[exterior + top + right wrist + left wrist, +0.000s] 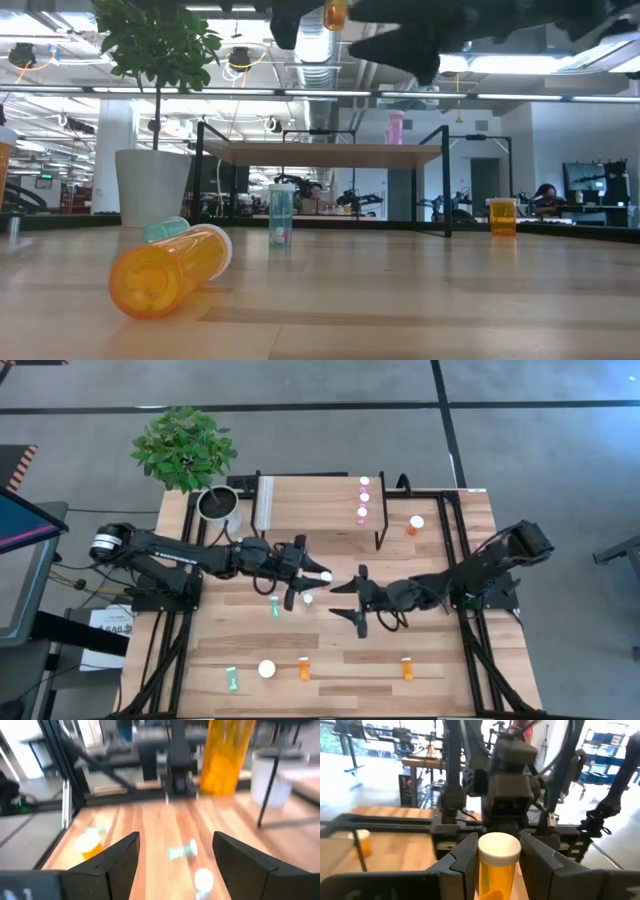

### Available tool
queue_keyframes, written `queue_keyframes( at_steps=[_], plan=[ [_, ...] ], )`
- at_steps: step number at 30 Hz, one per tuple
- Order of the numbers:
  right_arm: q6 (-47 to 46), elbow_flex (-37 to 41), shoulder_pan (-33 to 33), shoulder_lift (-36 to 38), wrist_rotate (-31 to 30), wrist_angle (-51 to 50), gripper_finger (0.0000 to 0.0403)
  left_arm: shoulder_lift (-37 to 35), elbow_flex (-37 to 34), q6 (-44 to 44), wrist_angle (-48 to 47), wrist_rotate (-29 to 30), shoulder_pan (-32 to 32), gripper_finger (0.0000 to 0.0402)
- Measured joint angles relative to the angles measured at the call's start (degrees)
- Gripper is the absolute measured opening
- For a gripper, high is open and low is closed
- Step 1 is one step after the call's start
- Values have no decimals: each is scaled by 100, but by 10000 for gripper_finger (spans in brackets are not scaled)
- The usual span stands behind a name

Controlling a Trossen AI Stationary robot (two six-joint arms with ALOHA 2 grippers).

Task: Pick and place medicine bottles onto shelf by color
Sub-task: Put the middle orange pill bottle on the shelf

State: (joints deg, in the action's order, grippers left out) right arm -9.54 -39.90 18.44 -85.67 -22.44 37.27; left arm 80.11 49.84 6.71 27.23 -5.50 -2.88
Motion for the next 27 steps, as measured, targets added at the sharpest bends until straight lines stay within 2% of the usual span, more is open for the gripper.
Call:
queue_keyframes(
  at_steps=[5,7,11,14,21,27],
  plan=[
    [-674,0,121,562,-199,-1384,275,-113,0,-177,-73,121,270,102],
    [-651,0,357,663,-785,-1589,275,-113,0,-262,-87,171,441,103],
    [-174,78,1009,831,-2351,-1479,276,-113,0,-241,-91,173,790,103],
    [-69,81,1331,1008,-3058,-1624,276,-113,0,-284,-3,169,1039,103],
    [-63,87,1617,1115,-3479,-1590,276,-16,494,-451,-489,126,1659,103],
    [392,85,1791,1115,-3464,-1050,276,138,877,-717,-519,179,2090,103]
  ],
)
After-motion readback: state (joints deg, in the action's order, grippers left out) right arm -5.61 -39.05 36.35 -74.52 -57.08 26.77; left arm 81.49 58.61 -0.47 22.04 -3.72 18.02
